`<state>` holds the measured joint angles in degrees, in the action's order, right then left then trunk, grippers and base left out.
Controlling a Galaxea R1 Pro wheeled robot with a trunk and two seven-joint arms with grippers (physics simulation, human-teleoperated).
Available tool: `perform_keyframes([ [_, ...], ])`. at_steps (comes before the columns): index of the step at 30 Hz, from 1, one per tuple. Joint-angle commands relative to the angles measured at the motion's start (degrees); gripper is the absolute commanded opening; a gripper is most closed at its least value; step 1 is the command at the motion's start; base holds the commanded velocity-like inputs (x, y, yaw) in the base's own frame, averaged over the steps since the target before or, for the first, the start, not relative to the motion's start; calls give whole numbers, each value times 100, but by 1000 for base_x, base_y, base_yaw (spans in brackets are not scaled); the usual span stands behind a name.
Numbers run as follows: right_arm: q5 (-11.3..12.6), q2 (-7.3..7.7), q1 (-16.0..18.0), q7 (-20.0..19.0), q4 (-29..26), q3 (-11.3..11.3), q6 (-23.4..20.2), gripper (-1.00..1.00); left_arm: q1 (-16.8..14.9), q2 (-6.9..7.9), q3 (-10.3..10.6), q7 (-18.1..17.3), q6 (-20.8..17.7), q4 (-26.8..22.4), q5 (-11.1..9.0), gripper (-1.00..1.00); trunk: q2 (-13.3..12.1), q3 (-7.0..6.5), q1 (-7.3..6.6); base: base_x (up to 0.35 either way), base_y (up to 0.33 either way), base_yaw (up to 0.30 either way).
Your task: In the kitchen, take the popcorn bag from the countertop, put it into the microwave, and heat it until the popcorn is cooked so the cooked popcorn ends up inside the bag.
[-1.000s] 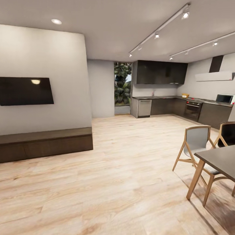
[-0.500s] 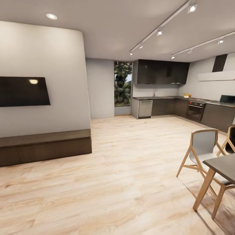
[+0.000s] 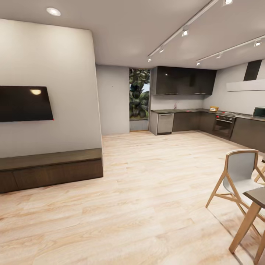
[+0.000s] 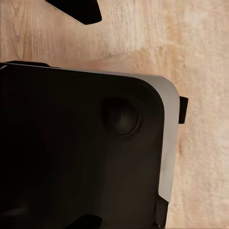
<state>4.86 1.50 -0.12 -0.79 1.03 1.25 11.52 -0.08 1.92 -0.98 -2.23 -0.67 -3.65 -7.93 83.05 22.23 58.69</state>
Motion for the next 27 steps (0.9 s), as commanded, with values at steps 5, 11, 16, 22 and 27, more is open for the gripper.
perform_keyframes([
  [5, 42, -8, 4, -9, 11, 7, 28, 100, -1, 1, -7, -23, -12, -13, -50, 100, 2, 5, 4, 329, 73, 0],
  [11, 41, -8, 4, -9, 11, 7, 33, 100, -1, -1, -7, -23, -14, -29, -42, 100, 2, 5, 4, 329, 73, 0],
  [16, 41, -9, 4, -9, 11, 7, 35, 100, 1, 1, -7, -23, -12, -32, -43, 100, 2, 5, 4, 329, 73, 0],
  [22, 41, -9, 4, -9, 11, 7, 35, 100, -1, 2, -7, -23, -20, -46, -50, 100, 2, 5, 4, 328, 51, 0],
  [27, 41, -10, 4, -9, 11, 7, 35, 100, -1, 1, -7, -23, -21, -67, -50, 100, 2, 5, 4, 329, 4, 0],
])
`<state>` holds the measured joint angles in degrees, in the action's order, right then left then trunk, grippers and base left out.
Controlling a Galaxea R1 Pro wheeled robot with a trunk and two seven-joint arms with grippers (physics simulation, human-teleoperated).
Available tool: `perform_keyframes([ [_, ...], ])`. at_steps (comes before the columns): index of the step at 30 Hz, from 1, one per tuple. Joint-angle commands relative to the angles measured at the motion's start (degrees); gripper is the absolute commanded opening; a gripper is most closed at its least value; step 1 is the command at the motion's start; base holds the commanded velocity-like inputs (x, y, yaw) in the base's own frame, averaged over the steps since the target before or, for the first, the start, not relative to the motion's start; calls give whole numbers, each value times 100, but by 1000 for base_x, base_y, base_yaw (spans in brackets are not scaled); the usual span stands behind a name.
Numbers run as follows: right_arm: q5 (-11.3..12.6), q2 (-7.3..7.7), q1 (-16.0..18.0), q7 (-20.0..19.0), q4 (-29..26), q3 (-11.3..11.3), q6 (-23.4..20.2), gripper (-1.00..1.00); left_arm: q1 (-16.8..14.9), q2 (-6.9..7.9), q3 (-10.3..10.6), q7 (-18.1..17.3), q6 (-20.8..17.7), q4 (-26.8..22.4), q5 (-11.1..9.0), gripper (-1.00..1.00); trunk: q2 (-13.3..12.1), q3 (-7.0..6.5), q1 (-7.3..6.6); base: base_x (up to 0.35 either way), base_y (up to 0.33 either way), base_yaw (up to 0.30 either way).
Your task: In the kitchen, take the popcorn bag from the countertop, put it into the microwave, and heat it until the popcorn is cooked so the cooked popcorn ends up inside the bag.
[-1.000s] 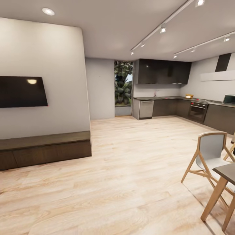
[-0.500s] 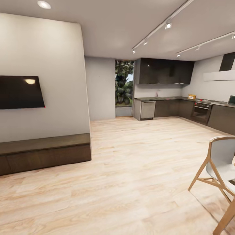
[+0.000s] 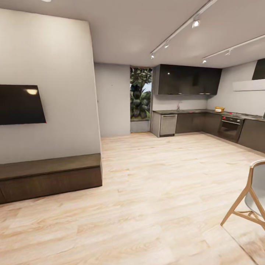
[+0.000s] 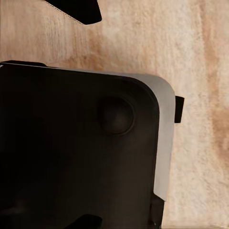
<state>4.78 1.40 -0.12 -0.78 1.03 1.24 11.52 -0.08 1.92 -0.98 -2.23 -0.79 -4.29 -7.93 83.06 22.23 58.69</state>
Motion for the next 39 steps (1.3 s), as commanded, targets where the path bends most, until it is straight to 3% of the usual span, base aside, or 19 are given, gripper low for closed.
perform_keyframes([
  [1, 49, 0, 4, -10, 11, 7, 34, 100, -1, 1, -7, -23, -8, -7, -49, 100, 2, 5, 4, 330, 1, 0],
  [39, 40, 10, 4, -8, 11, 7, 26, 100, -1, -8, -16, -6, 44, 24, -51, 100, 2, 5, 4, 331, 0, 0],
])
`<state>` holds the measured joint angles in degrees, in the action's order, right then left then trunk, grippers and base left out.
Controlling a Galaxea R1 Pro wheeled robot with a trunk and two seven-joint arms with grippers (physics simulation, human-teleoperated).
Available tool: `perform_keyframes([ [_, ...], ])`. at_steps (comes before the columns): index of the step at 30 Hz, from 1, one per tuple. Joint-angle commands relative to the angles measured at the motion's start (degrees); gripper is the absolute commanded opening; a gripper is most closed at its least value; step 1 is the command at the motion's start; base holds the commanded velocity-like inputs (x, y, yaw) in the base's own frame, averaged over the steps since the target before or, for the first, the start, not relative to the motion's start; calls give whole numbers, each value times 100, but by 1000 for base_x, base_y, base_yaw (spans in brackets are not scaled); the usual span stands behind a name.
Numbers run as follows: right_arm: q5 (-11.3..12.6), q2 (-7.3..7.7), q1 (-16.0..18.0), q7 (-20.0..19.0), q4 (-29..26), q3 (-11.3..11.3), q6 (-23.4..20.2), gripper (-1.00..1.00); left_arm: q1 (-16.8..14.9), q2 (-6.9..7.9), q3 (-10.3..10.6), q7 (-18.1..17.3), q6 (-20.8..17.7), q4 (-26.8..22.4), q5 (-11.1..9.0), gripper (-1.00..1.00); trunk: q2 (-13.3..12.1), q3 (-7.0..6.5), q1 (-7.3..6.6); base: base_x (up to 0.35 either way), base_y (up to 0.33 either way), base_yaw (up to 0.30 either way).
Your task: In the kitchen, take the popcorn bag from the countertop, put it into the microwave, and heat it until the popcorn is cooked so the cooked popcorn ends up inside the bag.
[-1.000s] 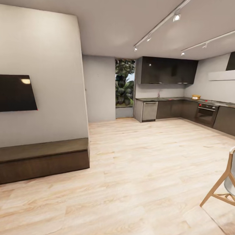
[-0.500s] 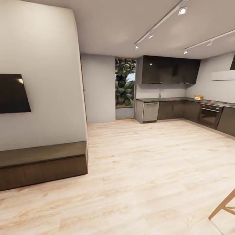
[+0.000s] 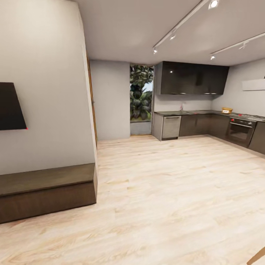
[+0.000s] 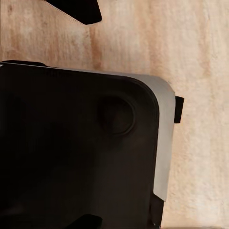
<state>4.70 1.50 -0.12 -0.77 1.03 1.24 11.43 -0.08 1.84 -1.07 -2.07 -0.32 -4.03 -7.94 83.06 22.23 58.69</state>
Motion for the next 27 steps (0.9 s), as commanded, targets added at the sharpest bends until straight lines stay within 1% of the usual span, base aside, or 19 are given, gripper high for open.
perform_keyframes([
  [1, 48, -1, 4, -9, 11, 8, 34, 100, 0, 1, -8, -22, -3, -2, -50, 100, 2, 4, 4, 332, 0, 0],
  [14, 57, -1, 4, -2, 11, 9, 43, 100, -1, 1, -8, -22, -29, -1, -42, 100, 2, 4, 4, 332, 0, -13],
  [27, 74, 6, 4, -2, 11, 14, 43, 100, 0, 1, -8, -22, -23, -10, -41, 100, 2, 4, 4, 332, 0, -238],
])
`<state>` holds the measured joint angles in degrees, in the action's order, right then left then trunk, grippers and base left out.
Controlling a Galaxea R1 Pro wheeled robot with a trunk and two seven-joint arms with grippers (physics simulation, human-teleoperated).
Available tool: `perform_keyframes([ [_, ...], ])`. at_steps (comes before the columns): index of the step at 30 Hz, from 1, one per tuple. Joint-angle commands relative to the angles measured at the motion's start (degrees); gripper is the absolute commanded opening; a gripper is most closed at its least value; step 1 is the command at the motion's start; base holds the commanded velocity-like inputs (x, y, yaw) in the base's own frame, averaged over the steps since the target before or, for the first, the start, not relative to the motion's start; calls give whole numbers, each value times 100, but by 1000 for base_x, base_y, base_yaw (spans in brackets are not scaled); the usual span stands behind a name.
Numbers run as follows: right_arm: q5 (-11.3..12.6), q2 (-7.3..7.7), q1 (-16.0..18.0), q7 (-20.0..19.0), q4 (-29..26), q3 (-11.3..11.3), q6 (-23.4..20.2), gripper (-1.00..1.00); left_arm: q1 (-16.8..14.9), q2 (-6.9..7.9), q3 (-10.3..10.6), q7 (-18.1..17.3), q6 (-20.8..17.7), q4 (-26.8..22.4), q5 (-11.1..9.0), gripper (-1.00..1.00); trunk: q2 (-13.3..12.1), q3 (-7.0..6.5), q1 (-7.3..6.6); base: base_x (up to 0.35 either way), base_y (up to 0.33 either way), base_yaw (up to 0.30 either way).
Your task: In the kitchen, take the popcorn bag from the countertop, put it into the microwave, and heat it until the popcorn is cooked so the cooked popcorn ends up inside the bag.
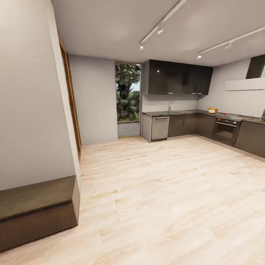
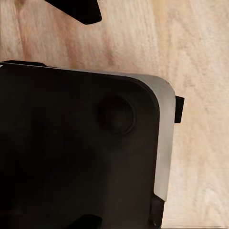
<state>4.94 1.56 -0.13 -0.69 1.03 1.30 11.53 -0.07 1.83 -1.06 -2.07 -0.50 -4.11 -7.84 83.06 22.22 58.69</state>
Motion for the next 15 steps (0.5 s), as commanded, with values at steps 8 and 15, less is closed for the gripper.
perform_keyframes([
  [8, 59, -7, 4, -10, 11, 10, 33, 100, -1, 1, -8, -22, 3, 5, -50, 100, 2, 5, 4, 332, 0, -251],
  [15, 85, -7, 4, -10, 11, 10, 33, 100, -2, 1, -8, -22, 6, 7, -51, 100, 2, 5, 4, 332, 0, -251],
])
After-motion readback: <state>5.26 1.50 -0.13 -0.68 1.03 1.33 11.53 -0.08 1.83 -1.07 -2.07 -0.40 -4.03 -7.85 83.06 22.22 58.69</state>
